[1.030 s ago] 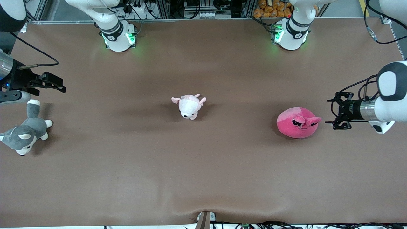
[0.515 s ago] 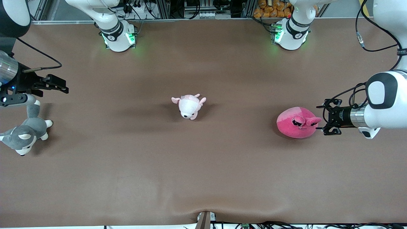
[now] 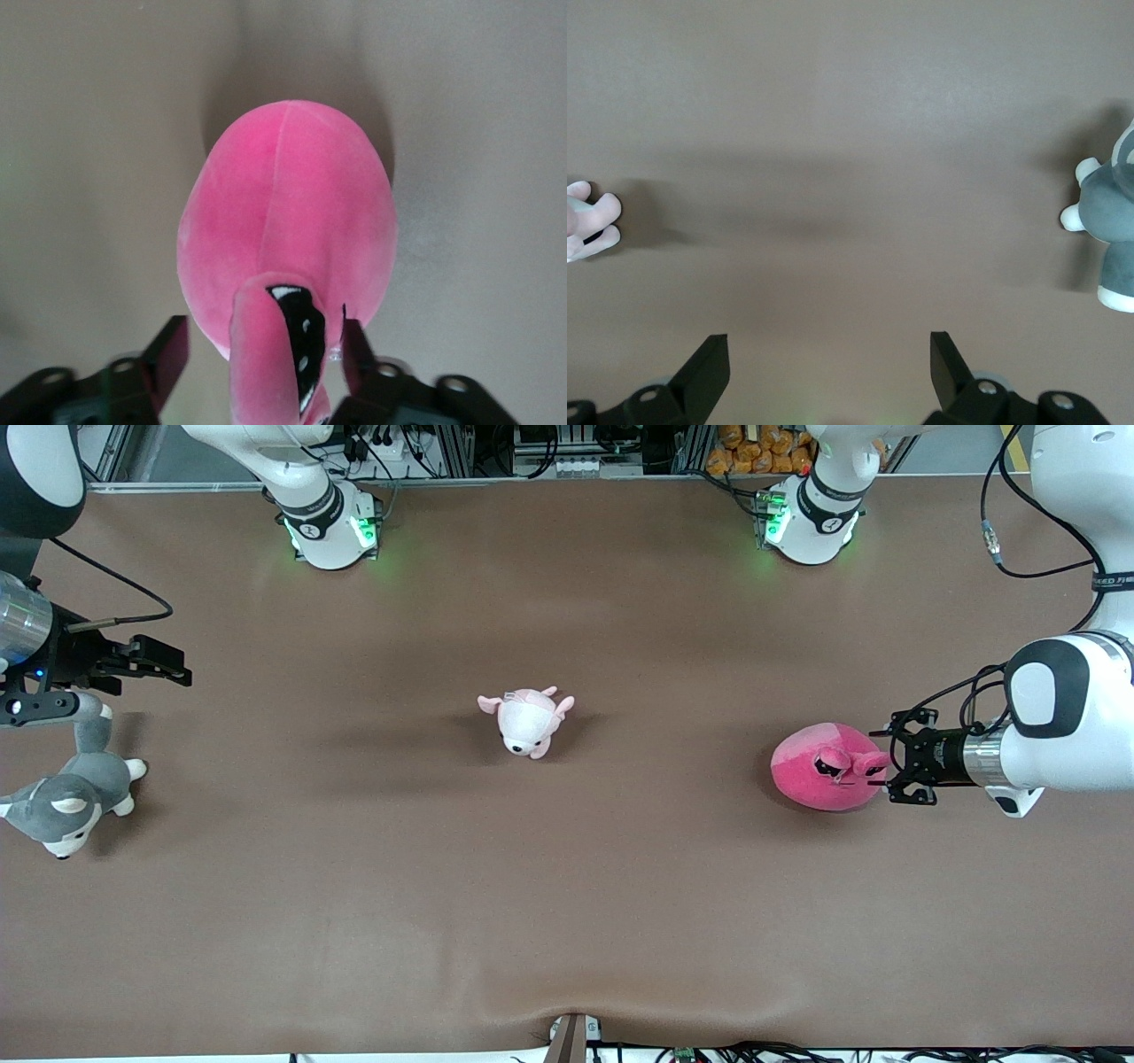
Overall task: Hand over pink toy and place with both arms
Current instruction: 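Close the left gripper on the pink plush toy, then carry the pink toy to the middle while the right gripper reaches toward it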
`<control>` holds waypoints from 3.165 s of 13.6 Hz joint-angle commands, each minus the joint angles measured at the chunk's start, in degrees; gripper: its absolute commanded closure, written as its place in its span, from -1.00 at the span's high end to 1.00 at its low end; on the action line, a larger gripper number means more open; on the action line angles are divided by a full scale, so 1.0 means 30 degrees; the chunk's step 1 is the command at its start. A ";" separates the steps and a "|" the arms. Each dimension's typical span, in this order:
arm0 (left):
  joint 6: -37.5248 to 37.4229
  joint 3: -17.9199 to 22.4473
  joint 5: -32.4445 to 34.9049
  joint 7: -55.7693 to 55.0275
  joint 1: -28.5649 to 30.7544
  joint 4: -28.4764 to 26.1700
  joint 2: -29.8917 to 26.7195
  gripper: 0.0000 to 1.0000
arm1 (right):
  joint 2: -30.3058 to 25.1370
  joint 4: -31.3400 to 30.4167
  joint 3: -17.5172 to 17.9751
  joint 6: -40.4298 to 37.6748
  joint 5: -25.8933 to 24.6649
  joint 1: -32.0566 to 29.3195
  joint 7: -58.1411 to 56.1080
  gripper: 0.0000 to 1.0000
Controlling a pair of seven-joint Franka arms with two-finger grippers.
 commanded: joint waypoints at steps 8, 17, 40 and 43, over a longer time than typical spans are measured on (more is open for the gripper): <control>-0.0181 -0.0392 -0.0323 0.0719 -0.0357 0.0519 -0.0494 -1.00 | 0.0033 -0.0010 0.0111 -0.0209 0.1523 0.0387 0.0885 1.00; -0.2175 -0.5605 -0.2140 -0.9059 -0.1233 0.5728 -0.0644 -1.00 | 0.0733 0.0283 0.0111 -0.0092 0.4418 0.1385 0.4488 1.00; 0.8695 -0.5727 -0.2843 -2.2895 -1.1696 0.8225 0.2023 -1.00 | 0.6390 0.0635 0.0111 -0.0707 2.0801 0.3552 1.7236 1.00; 0.8695 -0.5757 -0.2843 -2.3129 -1.1667 0.8255 0.1936 -1.00 | 0.6622 0.0722 0.0111 -0.0619 2.0830 0.3611 1.6973 1.00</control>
